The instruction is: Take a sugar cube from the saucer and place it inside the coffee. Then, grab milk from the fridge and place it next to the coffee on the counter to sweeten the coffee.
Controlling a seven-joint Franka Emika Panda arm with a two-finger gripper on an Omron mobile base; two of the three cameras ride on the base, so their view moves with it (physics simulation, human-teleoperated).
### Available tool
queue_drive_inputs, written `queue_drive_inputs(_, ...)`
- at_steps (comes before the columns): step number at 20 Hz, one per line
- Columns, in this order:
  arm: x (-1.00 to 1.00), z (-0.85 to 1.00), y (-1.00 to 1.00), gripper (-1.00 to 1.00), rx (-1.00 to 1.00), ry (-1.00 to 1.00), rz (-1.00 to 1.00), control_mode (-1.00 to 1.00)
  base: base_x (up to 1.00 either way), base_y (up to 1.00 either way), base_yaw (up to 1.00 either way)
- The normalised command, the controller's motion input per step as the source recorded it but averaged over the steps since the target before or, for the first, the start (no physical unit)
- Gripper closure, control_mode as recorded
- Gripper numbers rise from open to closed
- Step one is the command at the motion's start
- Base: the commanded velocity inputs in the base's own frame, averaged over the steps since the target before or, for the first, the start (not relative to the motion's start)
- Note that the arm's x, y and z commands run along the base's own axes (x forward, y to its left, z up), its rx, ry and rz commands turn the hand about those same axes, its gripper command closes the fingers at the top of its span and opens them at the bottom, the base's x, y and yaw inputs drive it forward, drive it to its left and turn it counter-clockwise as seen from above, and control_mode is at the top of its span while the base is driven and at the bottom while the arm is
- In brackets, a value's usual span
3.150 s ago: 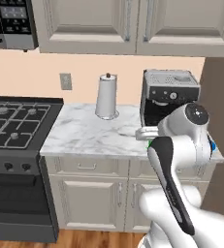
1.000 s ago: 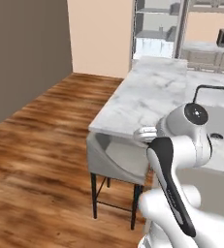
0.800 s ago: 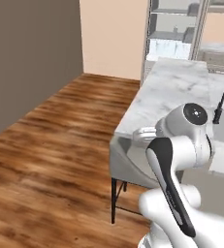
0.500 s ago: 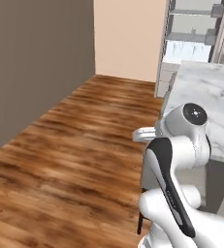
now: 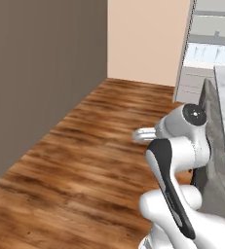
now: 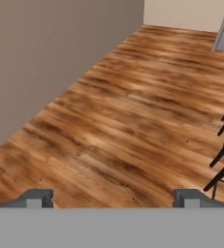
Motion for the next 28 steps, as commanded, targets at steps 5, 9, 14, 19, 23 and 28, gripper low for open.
queue_drive_inputs(5,0.00,0.00,0.00,-1.00,0.00,0.00,0.00,1.00,1.00,-0.22,-0.19)
queue_drive_inputs(9,0.00,0.00,0.00,-1.00,0.00,0.00,0.00,1.00,1.00,-0.78,-0.20)
queue_drive_inputs(14,0.00,0.00,0.00,-1.00,0.00,0.00,0.00,1.00,1.00,-0.67,-0.24)
queue_drive_inputs(19,0.00,0.00,0.00,-1.00,0.00,0.00,0.00,1.00,1.00,0.04,-0.19)
queue_drive_inputs(23,0.00,0.00,0.00,-1.00,0.00,0.00,0.00,1.00,1.00,0.27,-0.18)
queue_drive_inputs(28,0.00,0.00,0.00,-1.00,0.00,0.00,0.00,1.00,1.00,-0.15,-0.22)
